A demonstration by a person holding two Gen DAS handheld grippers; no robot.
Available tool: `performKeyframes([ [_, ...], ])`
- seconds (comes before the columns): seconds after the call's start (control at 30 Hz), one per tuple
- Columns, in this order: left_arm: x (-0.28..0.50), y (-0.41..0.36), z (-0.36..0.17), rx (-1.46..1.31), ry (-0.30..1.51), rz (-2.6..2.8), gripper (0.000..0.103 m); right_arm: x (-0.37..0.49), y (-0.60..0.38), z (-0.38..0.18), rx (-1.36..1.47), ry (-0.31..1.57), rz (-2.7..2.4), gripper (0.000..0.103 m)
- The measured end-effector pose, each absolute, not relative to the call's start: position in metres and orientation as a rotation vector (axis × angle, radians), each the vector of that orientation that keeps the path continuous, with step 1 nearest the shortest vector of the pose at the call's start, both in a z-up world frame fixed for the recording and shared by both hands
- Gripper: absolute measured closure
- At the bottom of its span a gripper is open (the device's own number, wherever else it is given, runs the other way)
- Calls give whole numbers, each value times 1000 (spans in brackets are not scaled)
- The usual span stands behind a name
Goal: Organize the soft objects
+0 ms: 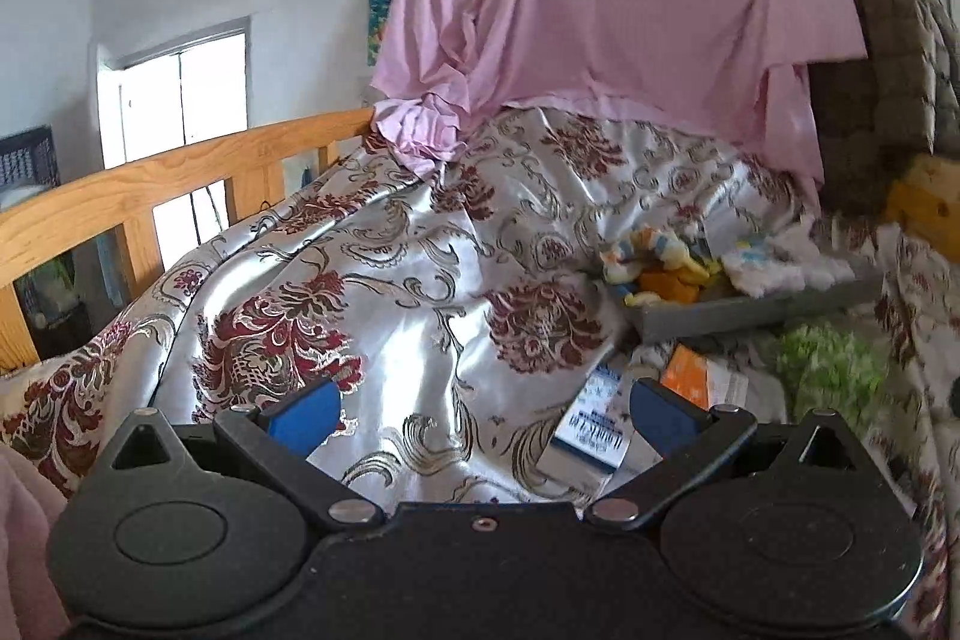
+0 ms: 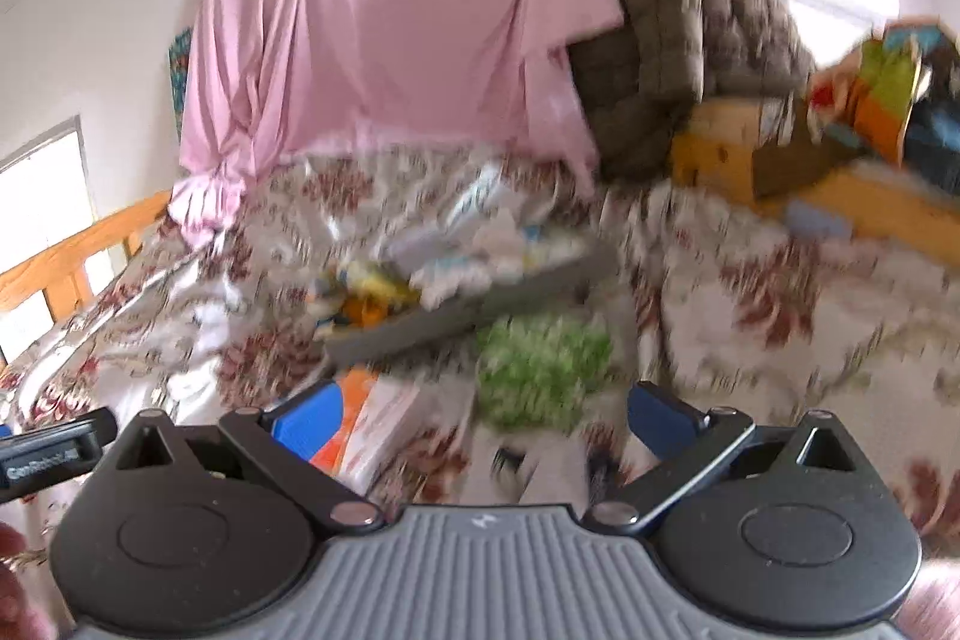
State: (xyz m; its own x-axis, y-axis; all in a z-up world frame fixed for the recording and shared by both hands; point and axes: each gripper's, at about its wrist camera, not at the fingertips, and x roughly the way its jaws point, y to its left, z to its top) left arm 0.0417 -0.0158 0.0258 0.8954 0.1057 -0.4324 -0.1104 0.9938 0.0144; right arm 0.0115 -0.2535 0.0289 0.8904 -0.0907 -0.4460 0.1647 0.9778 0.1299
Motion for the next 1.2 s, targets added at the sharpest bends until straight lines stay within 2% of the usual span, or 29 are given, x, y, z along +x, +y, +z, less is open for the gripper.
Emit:
performKeyframes([
  [0.6, 43, -23, 13, 35, 499, 105, 1, 30, -232, 11, 60, 590, -197, 0],
  [1.2, 43, -24, 10, 36, 520, 103, 1, 27, -237, 13, 76, 582, -197, 0],
])
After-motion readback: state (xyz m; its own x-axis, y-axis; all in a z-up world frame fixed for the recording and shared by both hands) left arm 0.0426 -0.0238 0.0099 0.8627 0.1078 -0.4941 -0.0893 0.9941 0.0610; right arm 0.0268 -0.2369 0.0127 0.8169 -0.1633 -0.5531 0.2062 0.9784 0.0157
